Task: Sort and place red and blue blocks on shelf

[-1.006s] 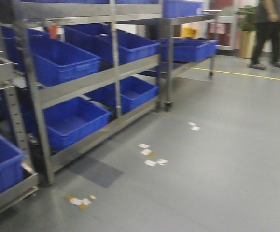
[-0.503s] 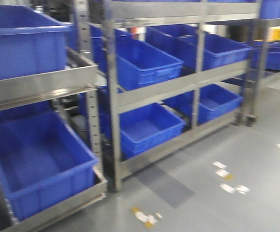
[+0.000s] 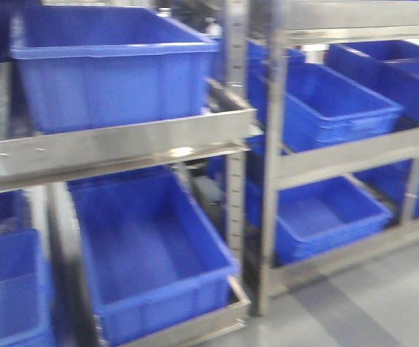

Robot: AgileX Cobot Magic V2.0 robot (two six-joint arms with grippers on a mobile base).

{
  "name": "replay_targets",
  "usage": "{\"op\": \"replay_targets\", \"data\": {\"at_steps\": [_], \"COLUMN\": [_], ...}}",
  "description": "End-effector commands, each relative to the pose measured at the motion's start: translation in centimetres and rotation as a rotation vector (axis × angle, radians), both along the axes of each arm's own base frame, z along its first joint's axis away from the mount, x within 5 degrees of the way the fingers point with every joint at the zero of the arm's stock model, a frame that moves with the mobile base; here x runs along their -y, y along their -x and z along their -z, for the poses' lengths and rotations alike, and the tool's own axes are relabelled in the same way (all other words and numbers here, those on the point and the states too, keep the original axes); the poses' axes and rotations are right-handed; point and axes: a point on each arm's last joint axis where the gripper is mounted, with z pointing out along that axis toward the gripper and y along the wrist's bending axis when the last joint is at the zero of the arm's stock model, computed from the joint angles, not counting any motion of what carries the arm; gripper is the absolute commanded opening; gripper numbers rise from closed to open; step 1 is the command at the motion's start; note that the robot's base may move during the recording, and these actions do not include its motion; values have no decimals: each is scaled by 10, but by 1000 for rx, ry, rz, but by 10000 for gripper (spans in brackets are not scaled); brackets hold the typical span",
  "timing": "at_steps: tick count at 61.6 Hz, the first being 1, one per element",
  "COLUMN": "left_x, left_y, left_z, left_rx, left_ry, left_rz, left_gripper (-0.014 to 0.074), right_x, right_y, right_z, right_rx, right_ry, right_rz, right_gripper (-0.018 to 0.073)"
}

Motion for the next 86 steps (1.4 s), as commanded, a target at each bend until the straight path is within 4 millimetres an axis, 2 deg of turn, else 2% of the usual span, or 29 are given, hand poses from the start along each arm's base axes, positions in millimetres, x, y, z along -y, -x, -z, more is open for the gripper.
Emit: {"op": "replay_targets", "data": {"at_steps": [1,86], "left_x": [0,0], "left_y": [1,1], "left_z": [-18,-18], "left_rx": [107,107], "left_ry": [22,22], "left_rz": [3,3], "left_gripper": [122,122], "right_x": [1,1], "right_y": [1,1], "right_z": [-17,-17], "right_rx": [111,111], "right_ry": [-8,-9], "right_rz": [10,9], "right_gripper": [257,257]}}
